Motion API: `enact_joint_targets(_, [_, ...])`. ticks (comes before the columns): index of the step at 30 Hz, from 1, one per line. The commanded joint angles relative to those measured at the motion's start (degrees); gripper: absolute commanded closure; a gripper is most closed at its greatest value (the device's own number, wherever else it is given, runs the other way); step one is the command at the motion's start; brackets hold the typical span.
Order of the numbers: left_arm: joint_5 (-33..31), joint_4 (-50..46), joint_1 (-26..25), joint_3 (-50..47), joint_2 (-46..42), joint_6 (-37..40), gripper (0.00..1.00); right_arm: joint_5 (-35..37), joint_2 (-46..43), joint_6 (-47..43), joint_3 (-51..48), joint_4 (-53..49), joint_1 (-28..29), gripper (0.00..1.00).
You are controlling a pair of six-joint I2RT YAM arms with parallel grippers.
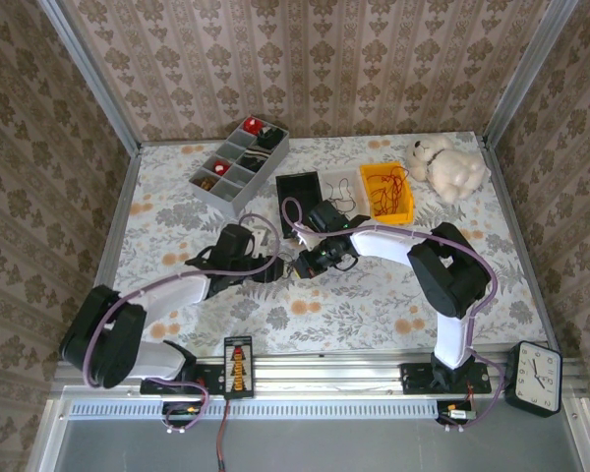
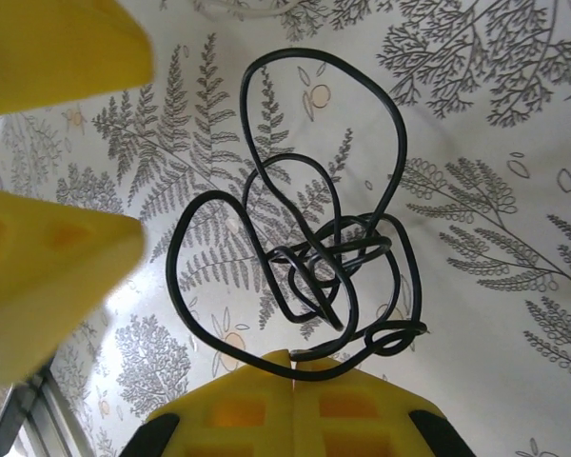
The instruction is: Untangle the cables
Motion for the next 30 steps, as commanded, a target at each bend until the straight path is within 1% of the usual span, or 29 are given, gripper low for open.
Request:
enact_joint_targets(1, [3.2,4.2,-0.3,3.7,3.4,2.8,0.42,-2.8,-2.2,0.5,-0.7,-1.1,-0.3,1.00])
enact_joint_targets(5, [5.0,6.6,-0.3,4.8,7.4,2.9,0.44,-3.4,-2.4,0.5,-0.7,-1.3,-0.4,1.00])
enact_joint_targets(8, [6.6,8.7,-0.3,5.3,10.0,2.3,0.52,-3.9,-2.8,0.5,-0.9,-1.3,-0.5,1.00])
enact_joint_targets(11, [7.4,8.9,-0.3,6.7,12.6,2.4,0.68,-4.8,-3.4,0.9,-1.2,-0.8,-0.9,1.00])
enact_joint_targets(12, [7.4,9.0,-0.2,7.3,13.4,2.4,0.76,-5.0,-3.7,1.3,-1.5,-0.5,-1.1,1.00])
enact_joint_targets(13, [7.1,9.0,-0.2,7.6,14.1,2.3,0.84,-5.5,-4.4,2.0,-2.0,0.2,-1.7,1.00])
enact_joint_targets(15, [5.6,8.8,0.2,8.1,14.9,1.3,0.96,-5.6,-5.5,3.7,-3.0,1.5,-3.0,1.00])
enact_joint_targets(16, [4.7,8.4,0.6,8.2,15.3,0.6,1.00,-5.6,-6.3,4.7,-3.9,2.4,-4.0,1.00])
enact_joint_targets(18, [2.7,7.8,1.3,8.0,15.3,-0.8,1.00,-5.0,-7.9,7.0,-6.0,4.6,-5.9,1.00])
enact_joint_targets(21, [0.5,8.1,2.7,6.6,14.5,-3.0,1.00,-1.9,-10.5,11.2,-9.8,7.9,-9.3,1.00])
enact_joint_targets(28, [-2.1,8.6,4.9,3.1,12.3,-6.1,1.00,8.7,-15.5,20.7,-17.1,11.2,-17.9,1.00])
enact_joint_targets(30, [-1.9,8.8,5.4,2.4,11.8,-6.1,1.00,10.1,-16.4,23.0,-18.7,12.2,-20.1,1.00])
